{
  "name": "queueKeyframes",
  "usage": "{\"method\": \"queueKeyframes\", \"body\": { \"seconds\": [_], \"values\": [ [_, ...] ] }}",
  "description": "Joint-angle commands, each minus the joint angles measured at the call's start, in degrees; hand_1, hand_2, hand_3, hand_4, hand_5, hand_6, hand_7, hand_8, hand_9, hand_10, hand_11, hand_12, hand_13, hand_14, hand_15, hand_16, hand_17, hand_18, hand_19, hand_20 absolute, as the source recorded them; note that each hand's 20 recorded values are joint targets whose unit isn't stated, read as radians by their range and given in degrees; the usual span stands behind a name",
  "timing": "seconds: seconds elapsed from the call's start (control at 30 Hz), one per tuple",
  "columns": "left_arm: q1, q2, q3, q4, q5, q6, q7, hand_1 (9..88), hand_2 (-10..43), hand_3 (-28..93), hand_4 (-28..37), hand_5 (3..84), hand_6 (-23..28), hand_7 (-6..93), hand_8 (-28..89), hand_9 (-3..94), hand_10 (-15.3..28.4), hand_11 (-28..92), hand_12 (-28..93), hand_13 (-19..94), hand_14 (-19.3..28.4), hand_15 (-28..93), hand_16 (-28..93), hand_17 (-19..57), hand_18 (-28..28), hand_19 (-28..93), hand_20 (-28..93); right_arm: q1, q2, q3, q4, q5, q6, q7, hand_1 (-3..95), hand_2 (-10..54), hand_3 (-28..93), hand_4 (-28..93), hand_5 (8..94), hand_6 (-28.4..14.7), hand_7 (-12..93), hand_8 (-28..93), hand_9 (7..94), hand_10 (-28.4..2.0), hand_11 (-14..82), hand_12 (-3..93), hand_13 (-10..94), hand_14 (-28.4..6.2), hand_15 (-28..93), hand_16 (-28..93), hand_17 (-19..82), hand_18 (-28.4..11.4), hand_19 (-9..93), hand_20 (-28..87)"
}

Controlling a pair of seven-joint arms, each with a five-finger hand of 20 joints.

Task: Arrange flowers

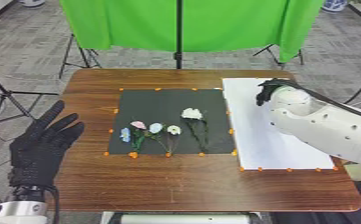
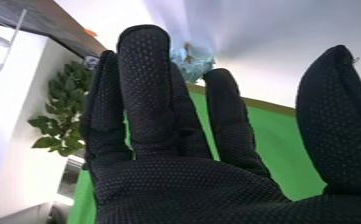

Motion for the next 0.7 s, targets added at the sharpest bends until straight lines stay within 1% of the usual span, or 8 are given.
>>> {"method": "queueKeyframes", "body": {
  "seconds": [0.03, 0.17, 0.3, 0.37, 0.4, 0.43, 0.53, 0.7],
  "values": [
    [-0.1, 0.19, 0.18, 0.53, 0.12, -1.18, -1.36, 21.2, 6.6, 79, -27.0, 33.5, 8.0, 12.0, -8, 31.4, 18.9, 29, 12, 22, 26.7, 61, -11, -9.6, 21.2, 54, 29, 0.2, 2.4, -0.7, 0.1, 0.4, 2.8, -0.3, 23.7, -2.3, 82, -27, 42.7, -1.1, 16, -13, 47.6, -15.3, 12.2, 13.6, 58, -13.2, 73, 7, 18, -21.6, 75, 26],
    [-0.2, 0.38, 0.35, 0.58, -0.03, -1.12, -1.35, 21.1, 6.6, 79, -27.0, 33.5, 8.0, 12.0, -8, 31.4, 18.9, 29, 12, 22, 26.8, 61, -12, -9.6, 21.2, 54, 29, 1.0, 2.9, -3.3, -0.1, 0.1, 7.0, -0.7, 30.1, -5.3, 83, -28, 53.2, -1.4, 21, -15, 55.4, -11.0, 16.2, 13.2, 63, -9.7, 70, 9, 20, -19.5, 76, 26],
    [-0.3, 0.46, 0.40, 0.68, -0.20, -0.98, -1.40, 21.1, 6.6, 79, -27.0, 33.5, 8.0, 12.1, -8, 31.5, 18.9, 29, 12, 22, 26.9, 61, -12, -9.7, 21.2, 54, 29, 1.3, 3.2, -5.2, -0.5, -0.9, 11.8, -1.6, 37.4, -8.1, 83, -28, 61.1, 1.6, 25, -16, 65.5, -8.5, 18.6, 13.4, 67, -6.6, 67, 11, 23, -17.5, 77, 25],
    [-0.4, 0.46, 0.47, 0.67, -0.17, -0.97, -1.26, 21.1, 6.6, 79, -27.0, 33.5, 8.0, 12.1, -8, 31.5, 18.8, 29, 12, 22, 26.9, 61, -12, -9.6, 21.2, 54, 29, 2.3, 3.1, -7.1, -0.7, -1.4, 14.5, -1.8, 44.2, -9.4, 77, -28, 65.3, 1.9, 31, -8, 71.6, -7.4, 18.7, 15.1, 70, -5.2, 66, 13, 24, -16.6, 78, 25],
    [-0.2, 0.76, 0.61, 0.66, -0.41, -0.76, -0.93, 21.1, 6.6, 79, -27.1, 33.5, 8.0, 12.1, -8, 31.4, 18.9, 29, 12, 22, 26.9, 61, -12, -9.6, 21.2, 54, 29, 2.5, 3.1, -7.8, -0.8, -2.1, 15.7, -2.1, 45.9, -9.5, 75, -28, 67.0, 2.3, 32, -7, 74.7, -6.5, 16.4, 18.2, 71, -4.6, 65, 14, 25, -16.3, 78, 25],
    [-0.2, 0.44, 0.59, 0.68, -0.22, -0.94, -0.98, 21.1, 6.6, 79, -27.1, 33.6, 8.0, 12.1, -8, 31.5, 18.9, 29, 12, 22, 26.8, 61, -12, -9.6, 21.3, 54, 29, 3.3, 3.1, -9.2, -0.9, -2.8, 17.8, -1.8, 47.5, -9.5, 75, -28, 68.8, 2.9, 34, -7, 77.9, -5.9, 14.0, 21.5, 73, -4.0, 65, 14, 25, -15.9, 78, 25],
    [-0.3, 0.66, 0.75, 0.67, -0.38, -0.78, -0.95, 21.1, 6.6, 79, -27.1, 33.5, 8.0, 12.1, -8, 31.5, 18.9, 29, 12, 22, 26.8, 61, -12, -9.6, 21.2, 54, 29, 5.9, 3.0, -12.8, -1.2, -4.7, 22.2, -0.5, 47.0, -9.5, 75, -28, 71.7, 3.3, 37, -5, 82.4, -6.0, 12.9, 25.6, 75, -3.5, 64, 16, 26, -16.0, 79, 25],
    [-0.3, 0.82, 0.85, 0.71, -0.44, -0.85, -0.78, 21.1, 6.6, 79, -27.1, 33.6, 8.0, 12.2, -8, 31.5, 18.9, 29, 12, 22, 27.0, 61, -12, -9.7, 21.2, 54, 29, 9.9, 2.7, -17.8, -0.4, -8.3, 28.8, 1.3, 41.8, -9.5, 78, -28, 68.0, 1.0, 35, -5, 75.4, -9.5, 24.2, 18.6, 72, -5.6, 66, 17, 25, -17.8, 79, 26]
  ]
}}
